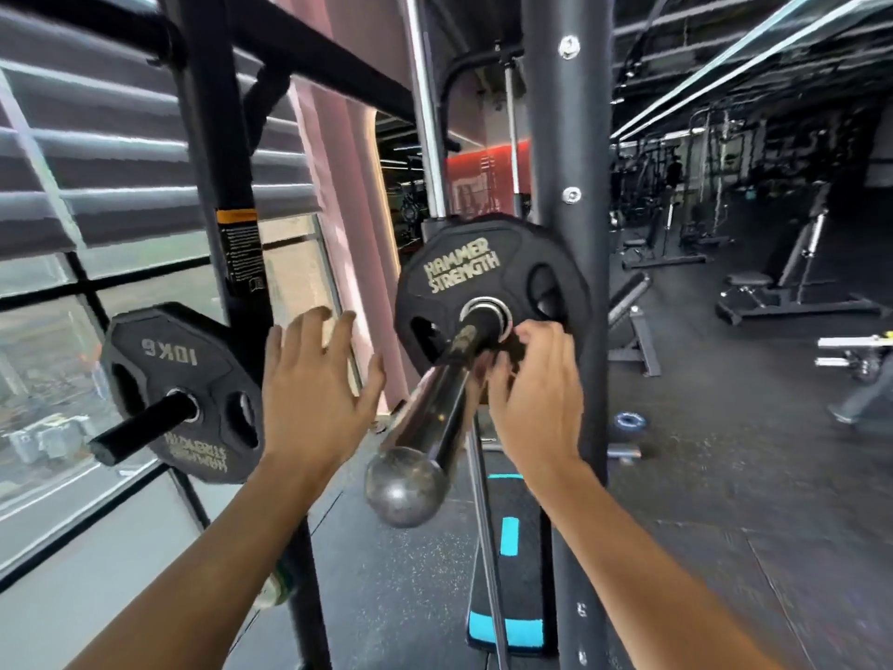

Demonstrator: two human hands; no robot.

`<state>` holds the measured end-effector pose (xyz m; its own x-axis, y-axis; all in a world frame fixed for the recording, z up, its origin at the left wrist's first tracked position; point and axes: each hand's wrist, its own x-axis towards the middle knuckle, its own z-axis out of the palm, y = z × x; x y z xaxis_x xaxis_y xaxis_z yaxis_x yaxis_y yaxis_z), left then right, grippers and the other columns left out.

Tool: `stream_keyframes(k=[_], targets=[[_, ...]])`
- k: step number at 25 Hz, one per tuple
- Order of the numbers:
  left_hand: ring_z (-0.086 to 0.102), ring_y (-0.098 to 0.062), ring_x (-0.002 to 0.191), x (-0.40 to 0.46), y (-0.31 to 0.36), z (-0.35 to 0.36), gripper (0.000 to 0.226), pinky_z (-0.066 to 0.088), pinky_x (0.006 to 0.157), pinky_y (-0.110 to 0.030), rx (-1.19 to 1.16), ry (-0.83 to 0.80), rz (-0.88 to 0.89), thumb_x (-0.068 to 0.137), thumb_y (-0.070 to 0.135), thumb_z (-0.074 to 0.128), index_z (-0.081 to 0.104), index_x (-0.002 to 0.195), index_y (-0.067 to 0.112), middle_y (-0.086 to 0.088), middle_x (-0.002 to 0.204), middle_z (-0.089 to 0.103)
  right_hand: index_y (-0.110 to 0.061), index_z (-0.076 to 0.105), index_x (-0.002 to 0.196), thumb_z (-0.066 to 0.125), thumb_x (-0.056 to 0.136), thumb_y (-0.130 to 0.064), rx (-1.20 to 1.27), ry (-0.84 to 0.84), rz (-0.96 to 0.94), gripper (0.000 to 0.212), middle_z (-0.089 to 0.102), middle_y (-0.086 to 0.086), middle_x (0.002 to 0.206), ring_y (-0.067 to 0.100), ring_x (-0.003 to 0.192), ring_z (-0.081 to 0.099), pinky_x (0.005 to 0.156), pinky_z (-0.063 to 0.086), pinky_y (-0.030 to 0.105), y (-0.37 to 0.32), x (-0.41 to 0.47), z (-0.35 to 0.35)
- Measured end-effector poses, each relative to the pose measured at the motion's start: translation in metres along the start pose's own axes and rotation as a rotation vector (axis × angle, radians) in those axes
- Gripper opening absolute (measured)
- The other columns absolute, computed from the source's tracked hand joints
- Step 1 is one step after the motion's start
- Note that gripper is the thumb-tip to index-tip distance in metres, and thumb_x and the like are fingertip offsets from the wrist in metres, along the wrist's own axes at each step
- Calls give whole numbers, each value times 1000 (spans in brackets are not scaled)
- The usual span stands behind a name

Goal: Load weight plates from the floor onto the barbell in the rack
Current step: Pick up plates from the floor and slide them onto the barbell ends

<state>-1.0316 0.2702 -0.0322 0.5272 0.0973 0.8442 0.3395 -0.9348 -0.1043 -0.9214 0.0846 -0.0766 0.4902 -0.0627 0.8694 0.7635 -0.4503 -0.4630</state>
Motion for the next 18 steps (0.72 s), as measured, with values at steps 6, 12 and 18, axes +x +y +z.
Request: stream_keyframes(k=[6, 12, 18], targets=[[57, -50, 115, -51, 24, 1, 74, 37, 102, -73, -81, -101, -2, 69, 15, 85, 45, 130, 10, -31, 124, 58, -9, 60, 83, 47, 90, -39, -193, -250, 50, 34, 58, 8, 86, 28, 84, 56, 69, 49, 40, 8, -67, 10], [53, -42, 118, -111, -7, -3, 54, 35, 107, -62, -16, -275, -155, 88, 46, 58, 49, 127, 10, -20, 124, 58, -8, 58, 126, 38, 92, -52, -36, -630, -104, 59, 62, 13, 123, 31, 119, 55, 94, 50, 47, -24, -128, 41], [46, -38, 131, -211, -116, -18, 67, 29, 114, -57, 143, -391, -357, 91, 57, 36, 56, 135, 11, -16, 137, 55, -11, 50, 135, 42, 88, -55, -28, -800, -268, 65, 53, 9, 134, 30, 126, 47, 99, 45, 47, -101, -190, 105]])
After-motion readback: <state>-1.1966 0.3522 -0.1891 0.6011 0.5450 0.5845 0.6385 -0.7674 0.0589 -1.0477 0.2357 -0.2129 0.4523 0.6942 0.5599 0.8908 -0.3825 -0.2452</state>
